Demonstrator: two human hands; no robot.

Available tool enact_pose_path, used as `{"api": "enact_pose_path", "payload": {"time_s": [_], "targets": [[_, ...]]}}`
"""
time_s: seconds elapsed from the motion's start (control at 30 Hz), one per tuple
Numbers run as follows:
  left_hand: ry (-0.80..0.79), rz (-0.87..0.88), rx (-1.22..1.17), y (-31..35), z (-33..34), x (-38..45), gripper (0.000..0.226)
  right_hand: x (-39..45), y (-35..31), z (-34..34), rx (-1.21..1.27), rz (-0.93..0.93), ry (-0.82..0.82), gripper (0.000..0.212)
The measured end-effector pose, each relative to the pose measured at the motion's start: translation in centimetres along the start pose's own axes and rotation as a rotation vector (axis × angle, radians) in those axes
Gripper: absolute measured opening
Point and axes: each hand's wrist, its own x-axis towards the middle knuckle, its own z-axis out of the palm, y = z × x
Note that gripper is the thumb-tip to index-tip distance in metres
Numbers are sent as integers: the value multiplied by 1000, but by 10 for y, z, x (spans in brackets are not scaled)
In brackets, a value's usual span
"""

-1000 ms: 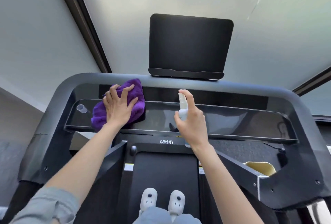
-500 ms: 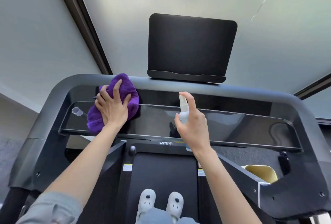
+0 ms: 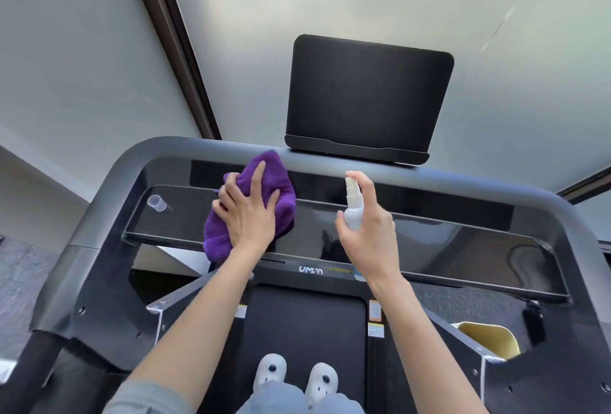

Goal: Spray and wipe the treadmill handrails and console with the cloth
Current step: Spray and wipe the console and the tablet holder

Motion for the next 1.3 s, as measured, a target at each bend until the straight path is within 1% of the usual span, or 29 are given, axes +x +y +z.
{"api": "enact_pose_path", "payload": {"time_s": [0.07, 0.1, 0.2, 0.27, 0.43, 0.57, 0.63, 0.77, 0.87, 0.93, 1.03, 1.13, 1.2, 1.3], "targets": [[7, -116, -23, -13, -2, 26, 62, 2, -3, 3, 7, 2, -7, 63], [21, -131, -39, -18, -3, 35, 61, 2, -4, 3, 11, 1, -8, 63], [49, -98, -37, -21, -4, 41, 59, 4, -7, 4, 7, -14, 2, 64], [38, -69, -23, -15, -5, 30, 60, 5, -7, 2, 5, -12, 20, 64], [-67, 102, 28, 30, -4, -28, 60, 3, -7, -8, 26, 8, 68, 62], [-30, 188, 16, 47, 5, -67, 56, -2, 1, -17, 33, 21, 109, 62], [4, 179, 32, 44, 9, -61, 53, -3, 6, -21, 23, 46, 107, 62], [-13, 79, 39, 46, 15, -11, 54, -3, 20, -30, -4, 99, 110, 62], [10, 83, 10, 45, 19, 9, 54, -1, 31, -41, -9, 133, 123, 62], [19, 78, 19, 47, 19, 3, 55, -2, 37, -50, -18, 140, 136, 61], [-21, 72, 73, 68, 18, -25, 57, -8, 46, -62, -16, 149, 177, 61], [-48, 167, 76, 98, 17, -72, 55, -14, 50, -72, -14, 135, 200, 61], [-30, 207, 55, 109, 19, -92, 52, -15, 53, -76, -8, 133, 209, 60], [5, 196, 57, 110, 21, -83, 46, -15, 60, -78, -2, 137, 215, 61]]}}
